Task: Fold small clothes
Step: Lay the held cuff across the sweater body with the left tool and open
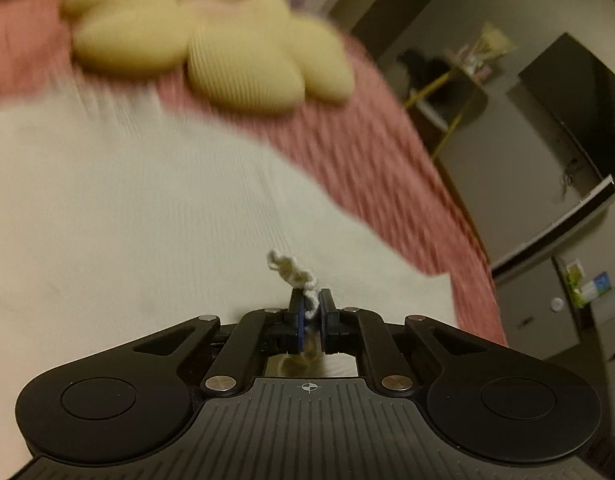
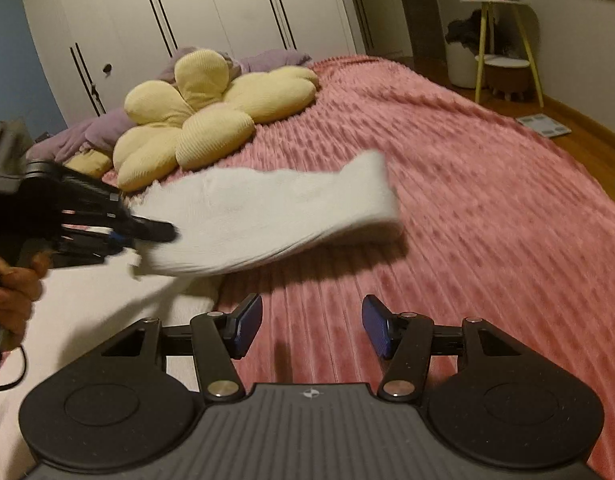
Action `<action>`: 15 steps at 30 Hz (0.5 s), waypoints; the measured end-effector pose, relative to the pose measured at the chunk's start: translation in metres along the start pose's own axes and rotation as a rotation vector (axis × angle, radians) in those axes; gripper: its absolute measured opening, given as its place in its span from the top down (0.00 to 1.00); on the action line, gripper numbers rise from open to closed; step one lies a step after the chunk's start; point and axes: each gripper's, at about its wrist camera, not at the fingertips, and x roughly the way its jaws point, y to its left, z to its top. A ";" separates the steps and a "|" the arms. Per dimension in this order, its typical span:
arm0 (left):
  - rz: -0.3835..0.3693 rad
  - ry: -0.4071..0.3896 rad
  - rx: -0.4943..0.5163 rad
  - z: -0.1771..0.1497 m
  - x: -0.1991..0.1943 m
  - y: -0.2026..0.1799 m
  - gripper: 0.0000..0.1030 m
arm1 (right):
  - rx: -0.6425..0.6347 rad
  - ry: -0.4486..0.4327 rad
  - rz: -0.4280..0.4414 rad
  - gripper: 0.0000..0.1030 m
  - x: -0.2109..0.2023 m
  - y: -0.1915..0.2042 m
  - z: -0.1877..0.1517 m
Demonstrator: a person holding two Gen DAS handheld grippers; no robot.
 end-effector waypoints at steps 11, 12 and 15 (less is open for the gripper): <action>0.350 -0.039 -0.054 0.004 -0.044 0.115 0.92 | 0.080 0.045 0.260 0.46 0.038 0.028 0.030; 0.340 -0.016 -0.088 -0.001 -0.042 0.126 0.90 | 0.095 0.060 0.258 0.46 0.044 0.030 0.030; 0.242 -0.055 -0.159 -0.010 -0.043 0.138 0.64 | 0.162 0.110 0.262 0.47 0.061 0.030 0.029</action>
